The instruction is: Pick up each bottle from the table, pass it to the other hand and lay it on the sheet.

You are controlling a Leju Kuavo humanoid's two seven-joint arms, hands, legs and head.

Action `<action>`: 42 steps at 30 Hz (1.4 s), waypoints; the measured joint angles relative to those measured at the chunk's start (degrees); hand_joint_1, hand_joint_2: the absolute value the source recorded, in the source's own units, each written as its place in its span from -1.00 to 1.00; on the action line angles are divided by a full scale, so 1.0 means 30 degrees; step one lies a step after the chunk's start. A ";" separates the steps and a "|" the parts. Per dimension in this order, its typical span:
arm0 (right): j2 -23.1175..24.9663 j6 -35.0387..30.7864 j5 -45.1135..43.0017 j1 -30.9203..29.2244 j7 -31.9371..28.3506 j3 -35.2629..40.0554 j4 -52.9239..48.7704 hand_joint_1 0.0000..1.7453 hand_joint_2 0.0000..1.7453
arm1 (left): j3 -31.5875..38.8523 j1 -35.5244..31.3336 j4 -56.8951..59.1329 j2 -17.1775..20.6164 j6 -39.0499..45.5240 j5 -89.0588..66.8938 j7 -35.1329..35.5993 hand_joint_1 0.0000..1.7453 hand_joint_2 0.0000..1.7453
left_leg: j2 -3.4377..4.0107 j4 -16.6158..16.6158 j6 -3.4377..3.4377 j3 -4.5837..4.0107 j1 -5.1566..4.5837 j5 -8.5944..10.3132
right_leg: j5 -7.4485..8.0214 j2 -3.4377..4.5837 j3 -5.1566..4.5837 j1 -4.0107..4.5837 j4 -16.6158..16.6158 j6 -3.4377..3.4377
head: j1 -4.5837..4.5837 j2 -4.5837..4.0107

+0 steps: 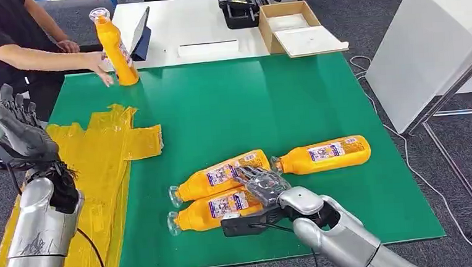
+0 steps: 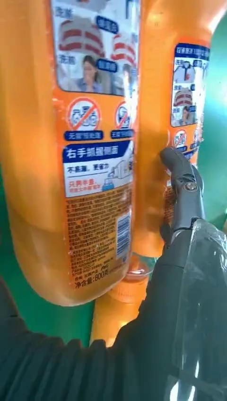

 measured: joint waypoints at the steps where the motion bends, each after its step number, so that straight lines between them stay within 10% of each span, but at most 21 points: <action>1: -0.0044 0.0007 0.0000 0.0001 0.0007 0.0036 -0.0030 -1.00 1.00 | 0.0000 -0.0001 0.0037 0.0022 -0.0007 0.0000 -0.0015 -1.00 -1.00 | 0.0000 0.0000 -0.0002 -0.0001 0.0000 0.0002 | 0.0000 0.0000 0.0001 0.0000 0.0000 0.0000 | 0.0007 0.0000; 28: -0.0278 0.0342 0.2432 0.1406 0.0154 -0.0844 -0.1334 -1.00 1.00 | 0.0350 -0.0003 0.0787 0.0197 -0.0029 0.0364 -0.0678 -1.00 -1.00 | -0.0005 0.0000 -0.0007 -0.0008 -0.0003 0.0007 | 0.0001 -0.0003 -0.0001 -0.0003 0.0000 -0.0001 | 0.0000 0.0000; 29: -0.0241 0.0372 0.2527 0.1439 0.0116 -0.0947 -0.1334 -0.92 1.00 | 0.0371 -0.0002 0.0787 0.0204 -0.0029 0.0364 -0.0700 -1.00 -1.00 | -0.0011 0.0000 -0.0007 -0.0009 -0.0003 0.0007 | 0.0001 -0.0003 -0.0001 -0.0003 0.0000 -0.0001 | 0.0007 0.0000; 31: -0.0176 0.0415 0.2731 0.1461 0.0080 -0.1056 -0.1334 0.52 1.00 | 0.0459 0.0002 0.0787 0.0204 -0.0029 0.0364 -0.0765 -1.00 -1.00 | -0.0013 0.0000 -0.0007 -0.0013 -0.0003 0.0007 | 0.0001 -0.0004 -0.0001 -0.0003 0.0000 -0.0001 | 0.0007 0.0000; 35: -0.0095 0.0604 0.2994 0.1525 -0.0043 -0.1254 -0.1333 1.00 1.00 | 0.0655 0.0057 0.0773 0.0204 0.0044 0.0342 -0.0802 -1.00 -1.00 | -0.0008 -0.0001 -0.0007 -0.0017 -0.0004 0.0007 | 0.0001 -0.0004 -0.0001 -0.0004 0.0000 -0.0001 | 0.0007 0.0000; 40: 0.0051 0.0743 0.3110 0.1540 -0.0095 -0.1465 -0.1472 1.00 1.00 | 0.1100 0.0303 0.0547 0.0320 0.0095 0.0335 -0.0802 -1.00 -1.00 | -0.0005 -0.0001 -0.0007 -0.0009 -0.0003 0.0006 | 0.0001 -0.0003 0.0000 -0.0003 0.0000 -0.0001 | 0.0007 0.0000; 41: 0.0073 0.0764 0.3140 0.1545 -0.0095 -0.1486 -0.1501 -0.66 1.00 | 0.1158 0.0346 0.0525 0.0357 0.0095 0.0335 -0.0802 -1.00 -1.00 | -0.0005 -0.0001 -0.0007 -0.0008 -0.0003 0.0007 | 0.0001 -0.0004 0.0000 -0.0004 0.0000 -0.0001 | 0.0007 0.0000; 42: 0.0094 0.0772 0.3162 0.1554 -0.0095 -0.1501 -0.1508 -1.00 1.00 | 0.1232 0.0390 0.0510 0.0371 0.0088 0.0335 -0.0802 -1.00 -1.00 | -0.0003 -0.0001 -0.0007 -0.0004 -0.0003 0.0007 | 0.0001 -0.0003 0.0003 -0.0004 0.0000 -0.0001 | 0.0000 0.0000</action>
